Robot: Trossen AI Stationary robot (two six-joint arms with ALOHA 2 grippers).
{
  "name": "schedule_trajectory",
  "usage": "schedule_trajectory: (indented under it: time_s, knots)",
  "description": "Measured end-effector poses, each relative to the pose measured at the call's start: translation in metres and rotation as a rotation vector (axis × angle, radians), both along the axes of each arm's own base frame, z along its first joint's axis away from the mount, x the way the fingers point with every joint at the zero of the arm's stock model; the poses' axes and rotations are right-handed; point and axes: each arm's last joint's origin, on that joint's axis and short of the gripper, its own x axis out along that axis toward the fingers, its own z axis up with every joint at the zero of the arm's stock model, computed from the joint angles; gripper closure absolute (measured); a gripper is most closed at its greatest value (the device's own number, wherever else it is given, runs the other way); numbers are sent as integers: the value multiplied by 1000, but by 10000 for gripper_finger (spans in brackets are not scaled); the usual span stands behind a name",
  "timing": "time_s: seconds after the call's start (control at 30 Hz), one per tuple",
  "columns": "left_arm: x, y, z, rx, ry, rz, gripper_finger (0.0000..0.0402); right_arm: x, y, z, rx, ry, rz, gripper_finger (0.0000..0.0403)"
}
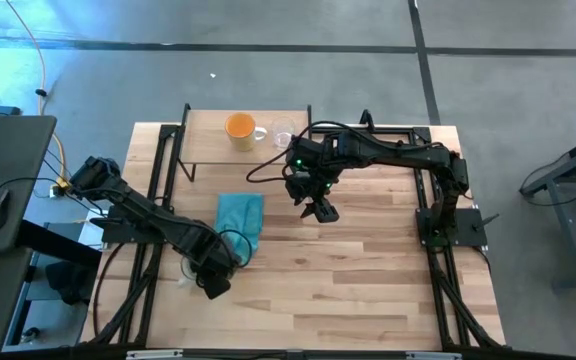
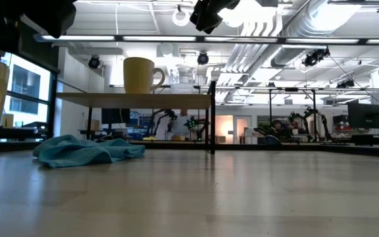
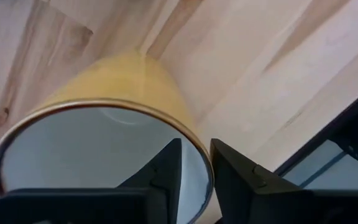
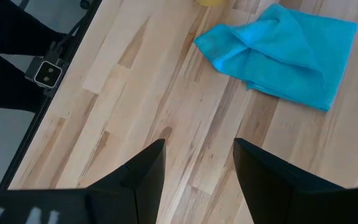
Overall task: Stack small to large cups/mugs on shelf
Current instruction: Put the white mug on the shelf
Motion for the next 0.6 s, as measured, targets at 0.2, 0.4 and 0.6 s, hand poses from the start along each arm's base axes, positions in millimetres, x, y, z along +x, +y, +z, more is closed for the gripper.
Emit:
schedule_trajectory:
  time_s: [0.2, 0.4, 0.6]
  knots:
    - [0, 1, 0, 30, -11, 2, 311, 0, 0, 0, -3, -1, 4, 222]
    - [1, 2, 0, 64, -25, 6, 300, 0, -3, 0, -1, 1, -6, 222]
    - [1, 3, 0, 93, -35, 7, 304, -1, -4, 0, 1, 3, -14, 222]
